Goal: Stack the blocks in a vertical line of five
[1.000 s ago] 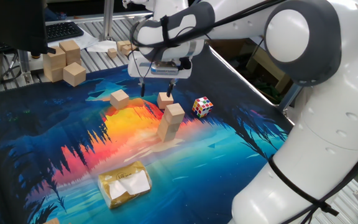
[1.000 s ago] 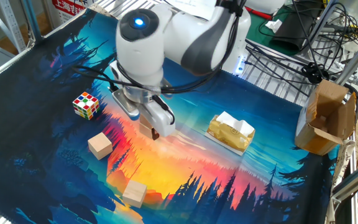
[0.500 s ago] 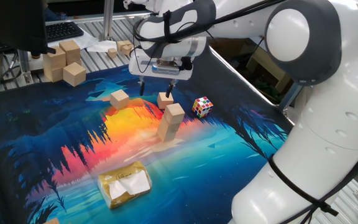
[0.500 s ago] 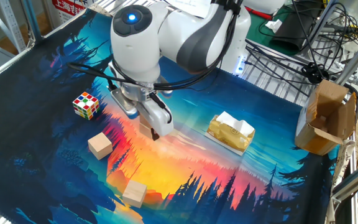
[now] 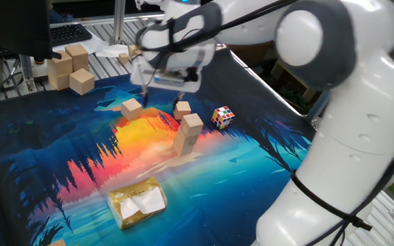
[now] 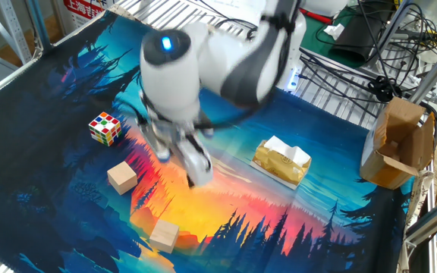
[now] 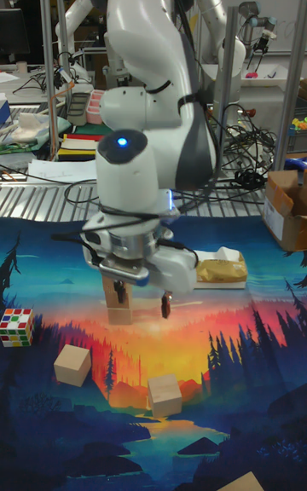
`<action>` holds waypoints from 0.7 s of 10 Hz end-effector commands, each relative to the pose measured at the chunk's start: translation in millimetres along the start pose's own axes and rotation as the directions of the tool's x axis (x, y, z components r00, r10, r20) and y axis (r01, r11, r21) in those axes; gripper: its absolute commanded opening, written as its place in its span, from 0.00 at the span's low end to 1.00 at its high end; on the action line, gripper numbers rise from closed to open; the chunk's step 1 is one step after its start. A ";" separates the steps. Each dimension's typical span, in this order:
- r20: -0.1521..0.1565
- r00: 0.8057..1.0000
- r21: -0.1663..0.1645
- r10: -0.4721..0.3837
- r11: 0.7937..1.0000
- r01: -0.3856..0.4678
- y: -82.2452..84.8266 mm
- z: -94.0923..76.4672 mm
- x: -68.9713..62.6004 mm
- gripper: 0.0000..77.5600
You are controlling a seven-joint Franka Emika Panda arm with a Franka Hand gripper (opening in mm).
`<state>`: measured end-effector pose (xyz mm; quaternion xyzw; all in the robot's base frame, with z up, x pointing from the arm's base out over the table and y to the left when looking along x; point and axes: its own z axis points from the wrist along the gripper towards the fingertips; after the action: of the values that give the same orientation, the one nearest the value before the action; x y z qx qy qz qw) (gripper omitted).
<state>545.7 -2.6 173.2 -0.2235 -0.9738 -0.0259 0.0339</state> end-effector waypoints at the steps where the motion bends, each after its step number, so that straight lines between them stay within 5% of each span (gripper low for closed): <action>1: 0.019 0.996 -0.003 0.082 0.997 -0.082 35.8 29.4 -16.2 1.00; 7: 0.012 0.983 -0.006 0.182 0.983 -0.182 58.7 38.4 -40.7 1.00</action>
<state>583.3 23.6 143.5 -0.2738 -0.9609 -0.0237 0.0322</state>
